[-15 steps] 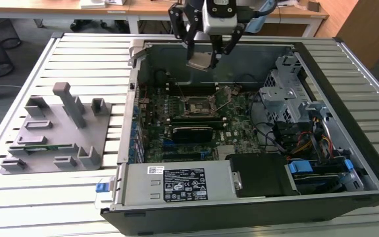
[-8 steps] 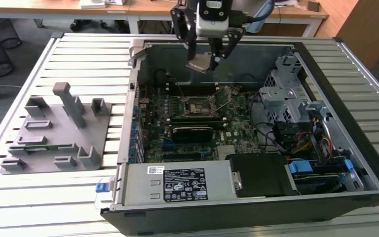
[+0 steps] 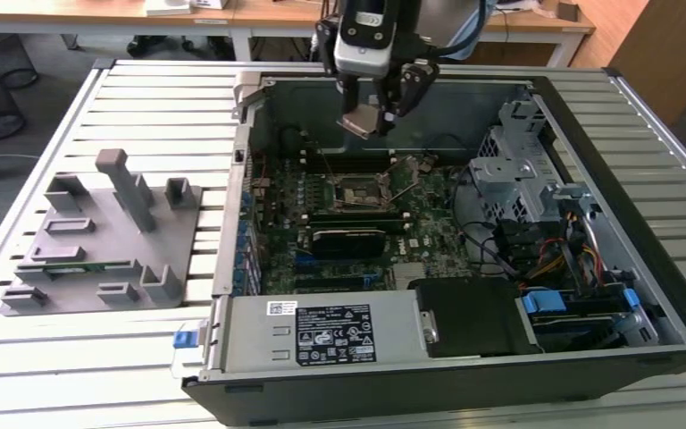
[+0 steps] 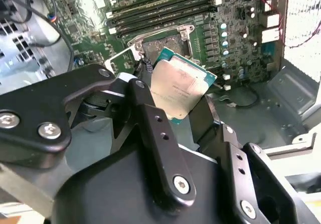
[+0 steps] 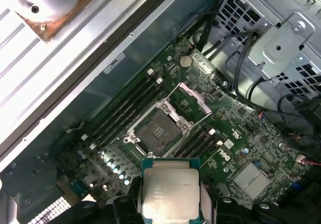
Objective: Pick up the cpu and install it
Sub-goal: 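Place the cpu into insertion slot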
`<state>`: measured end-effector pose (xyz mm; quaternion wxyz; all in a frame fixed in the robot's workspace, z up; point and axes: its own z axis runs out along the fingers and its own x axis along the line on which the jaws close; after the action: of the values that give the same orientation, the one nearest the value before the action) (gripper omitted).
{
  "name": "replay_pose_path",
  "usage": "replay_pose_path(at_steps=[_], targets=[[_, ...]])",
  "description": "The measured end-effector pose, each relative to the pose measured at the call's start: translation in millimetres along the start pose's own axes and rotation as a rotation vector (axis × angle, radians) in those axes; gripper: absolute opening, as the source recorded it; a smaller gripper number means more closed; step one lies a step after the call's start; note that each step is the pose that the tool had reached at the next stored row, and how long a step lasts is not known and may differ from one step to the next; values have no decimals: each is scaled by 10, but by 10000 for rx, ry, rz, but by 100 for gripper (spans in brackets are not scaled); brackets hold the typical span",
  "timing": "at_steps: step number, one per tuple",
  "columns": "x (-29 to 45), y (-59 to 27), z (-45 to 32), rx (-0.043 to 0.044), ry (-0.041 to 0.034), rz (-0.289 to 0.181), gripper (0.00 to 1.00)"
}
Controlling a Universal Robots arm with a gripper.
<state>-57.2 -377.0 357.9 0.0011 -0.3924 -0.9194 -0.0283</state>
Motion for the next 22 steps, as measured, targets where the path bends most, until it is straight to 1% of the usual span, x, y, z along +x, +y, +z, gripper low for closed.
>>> replay_pose_path(at_steps=[4,18,20,22], targets=[[-1,-2,37,-13,-35,638,54],[-4,-9,181,-72,-163,3139,54],[10,3,200,-75,-172,3309,54],[63,54,217,-74,-174,3312,54]])
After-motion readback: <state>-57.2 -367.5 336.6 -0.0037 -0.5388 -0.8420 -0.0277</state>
